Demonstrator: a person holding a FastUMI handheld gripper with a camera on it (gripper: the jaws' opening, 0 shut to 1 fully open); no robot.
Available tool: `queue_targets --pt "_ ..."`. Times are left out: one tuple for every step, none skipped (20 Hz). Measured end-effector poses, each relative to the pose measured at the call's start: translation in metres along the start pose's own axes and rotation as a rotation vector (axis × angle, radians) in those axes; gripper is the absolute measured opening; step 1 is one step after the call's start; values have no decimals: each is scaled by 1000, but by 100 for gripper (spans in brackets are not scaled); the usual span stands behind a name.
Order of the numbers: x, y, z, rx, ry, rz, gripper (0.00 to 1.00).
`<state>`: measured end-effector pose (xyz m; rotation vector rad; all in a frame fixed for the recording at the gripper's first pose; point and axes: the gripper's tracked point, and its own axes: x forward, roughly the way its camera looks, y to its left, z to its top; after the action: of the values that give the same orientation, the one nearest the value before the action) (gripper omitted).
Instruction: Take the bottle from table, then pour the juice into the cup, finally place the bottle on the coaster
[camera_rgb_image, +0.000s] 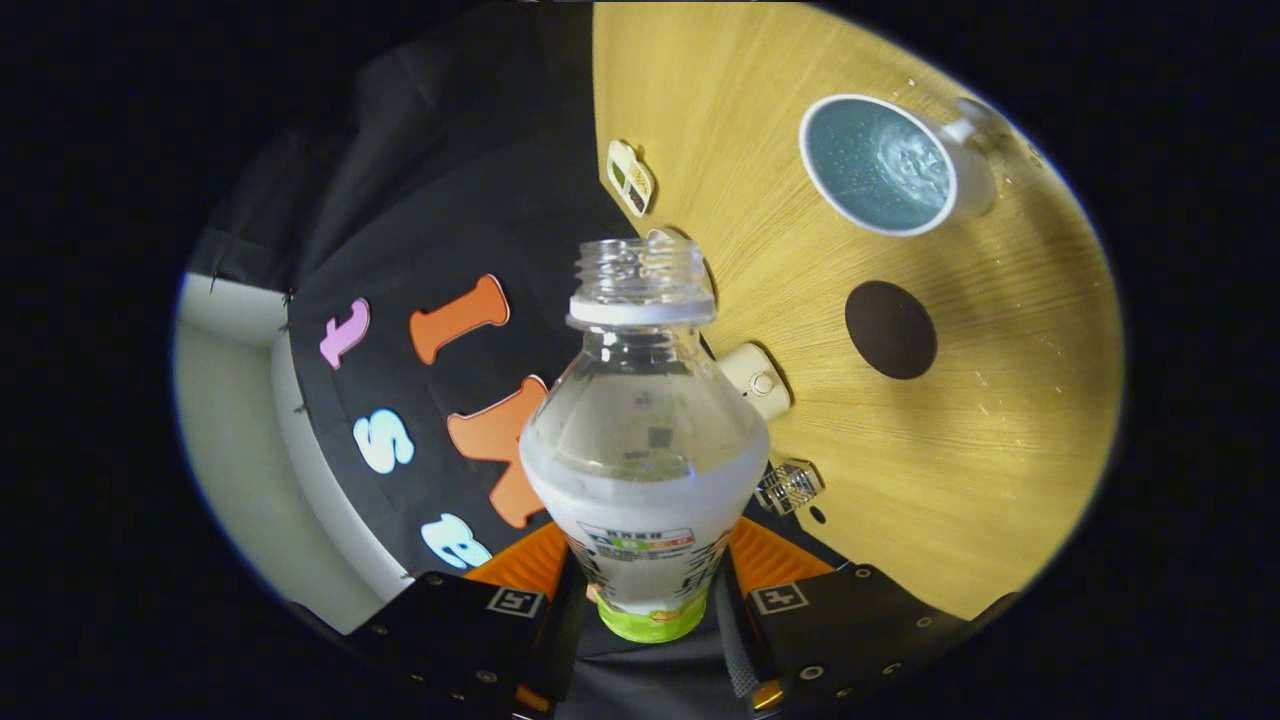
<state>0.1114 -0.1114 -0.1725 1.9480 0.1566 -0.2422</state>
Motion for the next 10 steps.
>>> queue_targets --pt "3 -4 -2 -87 4 -14 60" --pt "3 -7 -5 -178 6 -32 60" --pt "5 -11 -6 -266 4 -47 60" --pt "6 -12 -7 -352 -10 -65 60" --pt "9 -17 -8 -446 -19 -93 60" --pt "11 -23 -10 -545 -17 -125 60" --pt "12 -26 -13 -642 -18 -145 60" --pt "15 -27 -17 -736 -22 -163 60" --pt "15 -28 -17 -830 -28 -181 61" --pt "16 -25 -18 -927 -45 -202 60"
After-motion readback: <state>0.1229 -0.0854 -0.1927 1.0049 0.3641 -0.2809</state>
